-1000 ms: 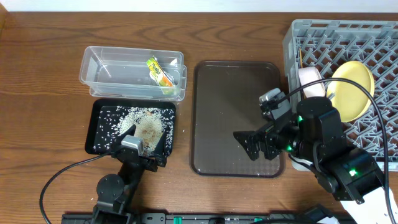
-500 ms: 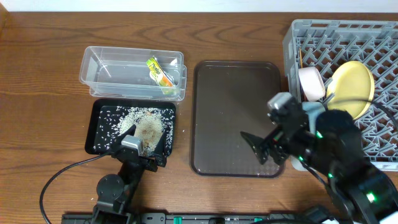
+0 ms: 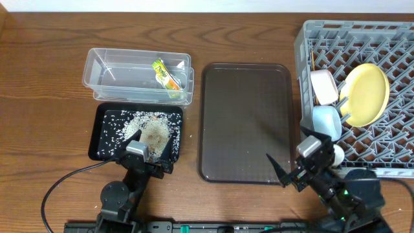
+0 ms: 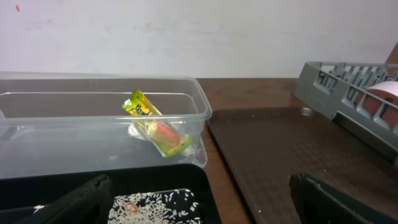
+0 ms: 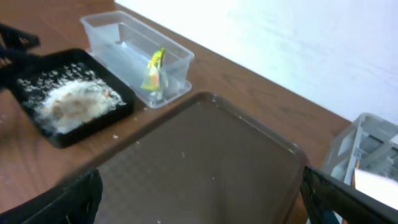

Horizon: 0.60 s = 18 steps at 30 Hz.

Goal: Sort waste into correct bins and load items into the dishwasher rack

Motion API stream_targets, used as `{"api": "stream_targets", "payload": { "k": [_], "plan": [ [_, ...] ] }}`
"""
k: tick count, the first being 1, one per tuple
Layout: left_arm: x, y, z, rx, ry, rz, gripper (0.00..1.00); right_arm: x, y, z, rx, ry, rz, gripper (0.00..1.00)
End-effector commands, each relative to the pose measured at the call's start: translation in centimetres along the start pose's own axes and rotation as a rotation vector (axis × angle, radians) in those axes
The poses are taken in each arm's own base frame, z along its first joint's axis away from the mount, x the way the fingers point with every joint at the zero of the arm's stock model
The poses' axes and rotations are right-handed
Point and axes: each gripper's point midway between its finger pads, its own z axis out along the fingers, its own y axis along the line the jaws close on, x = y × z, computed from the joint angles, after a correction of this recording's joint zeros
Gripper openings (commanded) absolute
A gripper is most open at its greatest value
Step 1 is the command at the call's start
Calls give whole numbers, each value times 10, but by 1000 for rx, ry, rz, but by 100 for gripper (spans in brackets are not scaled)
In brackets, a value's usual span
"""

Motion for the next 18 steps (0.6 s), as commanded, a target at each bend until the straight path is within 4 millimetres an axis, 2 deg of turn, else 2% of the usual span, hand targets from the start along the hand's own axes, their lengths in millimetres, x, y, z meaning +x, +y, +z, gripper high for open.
{"api": "stream_targets", "payload": {
  "k": [1,8,12,14,18],
  "plan": [
    [16,1,1,0,48,11,92,17,1,2,10,-40,-24,99],
    [16,1,1,0,48,11,92,49,6,8,28,-115,-47,99],
    [16,1,1,0,48,11,92,66,7,18,25,-114,-46,99],
    [16,1,1,0,48,11,92,70,7,23,27,-130,-51,99],
    [16,1,1,0,48,11,92,62,4,26,44,-194,-71,99]
  ]
}}
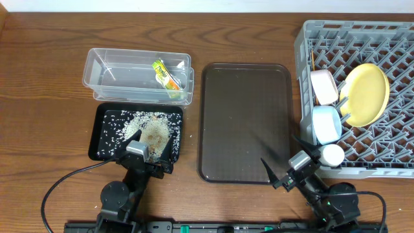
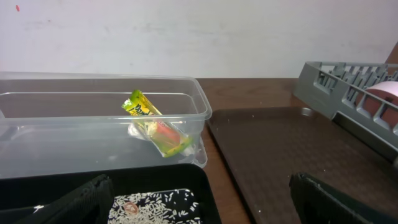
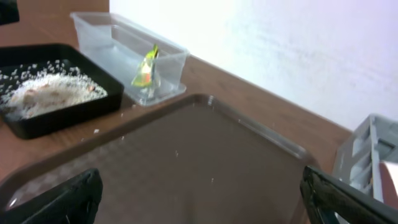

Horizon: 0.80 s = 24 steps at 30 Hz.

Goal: Sort waste into correct bins and load items into the dishwasher rack

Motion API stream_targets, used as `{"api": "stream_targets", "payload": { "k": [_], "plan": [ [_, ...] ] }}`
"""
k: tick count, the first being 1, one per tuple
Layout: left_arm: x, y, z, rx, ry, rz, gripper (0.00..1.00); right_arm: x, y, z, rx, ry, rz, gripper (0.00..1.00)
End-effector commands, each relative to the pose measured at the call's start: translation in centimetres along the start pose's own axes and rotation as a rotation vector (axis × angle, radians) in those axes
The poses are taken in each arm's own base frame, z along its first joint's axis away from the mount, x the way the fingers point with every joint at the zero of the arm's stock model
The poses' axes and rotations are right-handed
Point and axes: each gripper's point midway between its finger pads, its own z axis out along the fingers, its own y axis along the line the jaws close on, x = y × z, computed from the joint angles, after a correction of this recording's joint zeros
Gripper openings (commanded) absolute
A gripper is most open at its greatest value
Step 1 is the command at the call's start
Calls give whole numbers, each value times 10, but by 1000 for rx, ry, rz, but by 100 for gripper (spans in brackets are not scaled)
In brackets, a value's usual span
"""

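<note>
The grey dishwasher rack (image 1: pixel 388 139) at the right holds a yellow plate (image 1: pixel 366 93), a pink cup (image 1: pixel 323 86), a pale blue cup (image 1: pixel 326 123) and a white item (image 1: pixel 333 154). A clear bin (image 1: pixel 138 76) holds a yellow-green wrapper (image 1: pixel 165 75) (image 2: pixel 155 124). The black bin (image 1: pixel 107 126) below it carries rice and food scraps (image 1: pixel 152 129). The brown tray (image 1: pixel 244 123) is bare. My left gripper (image 1: pixel 149 144) (image 2: pixel 199 202) stands open over the black bin's near edge. My right gripper (image 1: pixel 284 158) (image 3: pixel 199 199) is open over the tray's near right corner.
The wooden table (image 1: pixel 45 77) carries all of this. A black cable (image 1: pixel 61 184) loops at the front left beside the left arm's base. A pale wall (image 2: pixel 186 31) stands behind the table.
My right arm has drawn back toward the front edge and lowered, its open gripper now nearer the tray's front rim. The left arm has not moved.
</note>
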Motion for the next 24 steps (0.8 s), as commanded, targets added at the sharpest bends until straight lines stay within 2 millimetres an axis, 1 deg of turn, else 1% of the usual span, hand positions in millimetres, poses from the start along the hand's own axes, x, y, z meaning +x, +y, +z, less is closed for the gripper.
{"api": "stream_targets", "payload": {
  "k": [1,4,24],
  "plan": [
    [16,1,1,0,48,11,92,-3,-3,1,15,-39,-25,99],
    [16,1,1,0,48,11,92,-4,-4,3,23,-59,-31,99],
    [16,1,1,0,48,11,92,-3,-4,3,23,-56,-30,99]
  ]
}}
